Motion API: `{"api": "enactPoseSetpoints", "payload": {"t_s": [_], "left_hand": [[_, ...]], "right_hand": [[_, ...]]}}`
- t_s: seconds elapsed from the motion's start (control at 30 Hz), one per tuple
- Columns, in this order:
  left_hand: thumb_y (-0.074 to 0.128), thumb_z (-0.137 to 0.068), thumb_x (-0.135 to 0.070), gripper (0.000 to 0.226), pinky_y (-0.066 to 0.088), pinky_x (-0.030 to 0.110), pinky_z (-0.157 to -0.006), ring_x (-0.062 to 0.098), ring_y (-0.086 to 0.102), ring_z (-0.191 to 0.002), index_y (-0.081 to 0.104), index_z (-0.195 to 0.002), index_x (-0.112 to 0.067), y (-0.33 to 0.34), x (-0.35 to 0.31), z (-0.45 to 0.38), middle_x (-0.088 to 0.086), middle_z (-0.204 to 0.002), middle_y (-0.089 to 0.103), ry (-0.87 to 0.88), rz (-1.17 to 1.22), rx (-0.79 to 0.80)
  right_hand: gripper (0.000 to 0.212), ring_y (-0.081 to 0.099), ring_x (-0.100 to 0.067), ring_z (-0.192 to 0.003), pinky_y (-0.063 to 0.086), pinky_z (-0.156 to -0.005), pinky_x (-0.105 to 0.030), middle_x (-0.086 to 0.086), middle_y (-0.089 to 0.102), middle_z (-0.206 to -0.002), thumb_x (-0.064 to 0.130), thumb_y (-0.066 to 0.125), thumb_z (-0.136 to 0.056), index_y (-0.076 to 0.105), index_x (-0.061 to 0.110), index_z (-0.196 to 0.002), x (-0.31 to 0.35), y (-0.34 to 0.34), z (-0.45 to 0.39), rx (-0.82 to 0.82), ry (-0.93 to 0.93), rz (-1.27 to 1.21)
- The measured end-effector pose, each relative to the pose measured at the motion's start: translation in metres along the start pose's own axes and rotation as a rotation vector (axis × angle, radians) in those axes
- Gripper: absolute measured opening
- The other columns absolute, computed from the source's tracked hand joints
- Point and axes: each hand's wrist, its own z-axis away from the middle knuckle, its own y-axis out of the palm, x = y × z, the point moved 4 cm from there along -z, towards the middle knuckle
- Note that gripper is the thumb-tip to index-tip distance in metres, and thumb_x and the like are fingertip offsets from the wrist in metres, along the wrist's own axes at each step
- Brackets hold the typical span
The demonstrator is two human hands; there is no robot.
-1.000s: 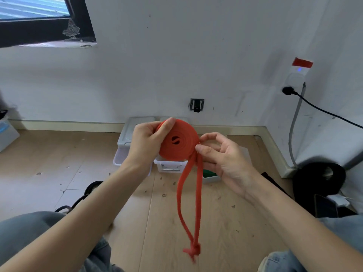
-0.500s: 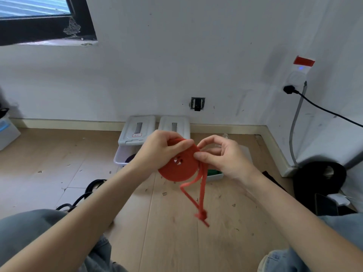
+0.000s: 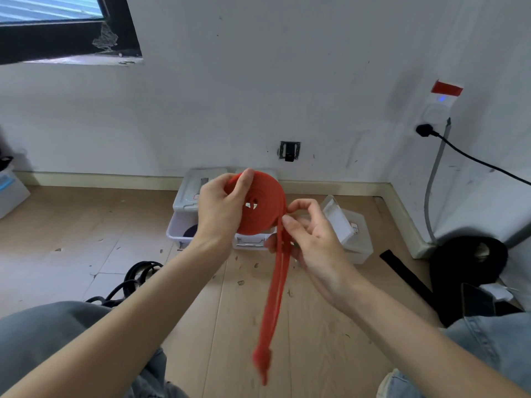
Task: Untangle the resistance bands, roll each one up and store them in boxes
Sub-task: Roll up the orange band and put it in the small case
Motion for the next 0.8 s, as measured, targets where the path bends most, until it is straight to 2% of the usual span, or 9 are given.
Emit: {"api": "enactPoseSetpoints", "payload": {"t_s": [0.1, 0.2, 0.3, 0.37, 0.43, 0.53, 0.6, 0.67, 0.8], "left_hand": [[0.057, -0.091, -0.032, 0.024, 0.046, 0.012, -0.055, -0.005, 0.055, -0.055, 0.062, -0.069, -0.026, 0.003, 0.004, 0.004, -0.013, -0.063, 0.061, 0.01, 0.008, -0.014], [0.057, -0.091, -0.033, 0.022, 0.048, 0.017, -0.055, 0.004, 0.057, -0.063, 0.063, -0.072, -0.024, 0.007, 0.006, 0.007, -0.009, -0.066, 0.061, -0.028, 0.022, 0.066], [0.06, -0.087, -0.039, 0.022, 0.05, 0.026, -0.058, 0.009, 0.059, -0.062, 0.069, -0.077, -0.021, 0.002, 0.003, 0.003, -0.008, -0.064, 0.064, -0.162, 0.035, 0.274], [0.065, -0.08, -0.044, 0.023, 0.051, 0.023, -0.058, 0.007, 0.064, -0.063, 0.071, -0.083, -0.022, 0.001, 0.001, 0.004, -0.007, -0.068, 0.069, -0.166, -0.043, 0.47], [0.068, -0.077, -0.042, 0.02, 0.05, 0.017, -0.055, 0.002, 0.064, -0.064, 0.07, -0.083, -0.023, 0.007, 0.002, 0.011, -0.007, -0.071, 0.07, -0.096, -0.122, 0.556], [0.07, -0.079, -0.034, 0.011, 0.049, 0.014, -0.057, -0.003, 0.059, -0.06, 0.068, -0.074, -0.024, 0.013, -0.001, 0.012, -0.01, -0.066, 0.066, 0.033, -0.195, 0.477], [0.069, -0.081, -0.028, 0.013, 0.047, 0.013, -0.052, -0.004, 0.057, -0.054, 0.066, -0.069, -0.025, 0.007, -0.007, 0.004, -0.014, -0.058, 0.064, 0.059, -0.121, 0.379], [0.068, -0.082, -0.028, 0.014, 0.046, 0.014, -0.047, -0.003, 0.057, -0.051, 0.065, -0.069, -0.023, -0.003, -0.011, -0.006, -0.015, -0.055, 0.063, 0.025, -0.022, 0.287], [0.068, -0.081, -0.035, 0.016, 0.048, 0.022, -0.048, 0.003, 0.06, -0.054, 0.066, -0.071, -0.022, -0.009, -0.008, -0.008, -0.012, -0.058, 0.065, -0.054, 0.082, 0.204]], "right_hand": [[0.014, 0.07, -0.018, -0.073, 0.056, -0.069, -0.029, -0.001, 0.072, -0.077, 0.021, 0.056, -0.09, 0.046, 0.016, -0.097, 0.0, 0.0, 0.001, -0.006, -0.019, -0.038], [0.024, 0.071, -0.02, -0.072, 0.056, -0.069, -0.031, -0.004, 0.073, -0.081, 0.01, 0.067, -0.083, 0.047, 0.017, -0.094, 0.0, -0.007, 0.001, -0.05, -0.048, 0.081], [0.022, 0.069, -0.016, -0.071, 0.055, -0.066, -0.025, -0.004, 0.072, -0.079, 0.003, 0.064, -0.085, 0.055, 0.022, -0.093, 0.007, -0.017, -0.002, -0.097, -0.079, 0.212], [0.028, 0.067, -0.013, -0.069, 0.053, -0.058, -0.022, -0.004, 0.07, -0.078, 0.001, 0.062, -0.086, 0.063, 0.029, -0.09, 0.014, -0.017, -0.003, -0.078, -0.129, 0.283], [0.033, 0.066, -0.017, -0.068, 0.056, -0.055, -0.033, -0.004, 0.068, -0.079, 0.003, 0.062, -0.087, 0.066, 0.036, -0.088, 0.014, -0.012, 0.0, -0.05, -0.156, 0.333], [0.023, 0.066, -0.016, -0.071, 0.055, -0.064, -0.042, -0.002, 0.069, -0.082, 0.009, 0.067, -0.084, 0.062, 0.028, -0.095, 0.013, -0.014, -0.002, -0.041, -0.103, 0.29], [0.026, 0.068, -0.018, -0.073, 0.055, -0.07, -0.034, -0.001, 0.071, -0.081, 0.011, 0.071, -0.08, 0.057, 0.016, -0.101, 0.017, -0.022, -0.006, -0.02, -0.065, 0.255], [0.022, 0.063, -0.017, -0.062, 0.054, -0.064, -0.026, -0.003, 0.069, -0.076, 0.007, 0.071, -0.079, 0.059, 0.008, -0.097, 0.022, -0.025, -0.008, 0.014, -0.057, 0.23], [0.016, 0.062, -0.019, -0.063, 0.054, -0.067, -0.031, -0.003, 0.067, -0.076, 0.001, 0.067, -0.081, 0.06, 0.014, -0.089, 0.015, -0.018, -0.006, 0.025, -0.028, 0.123]]}}
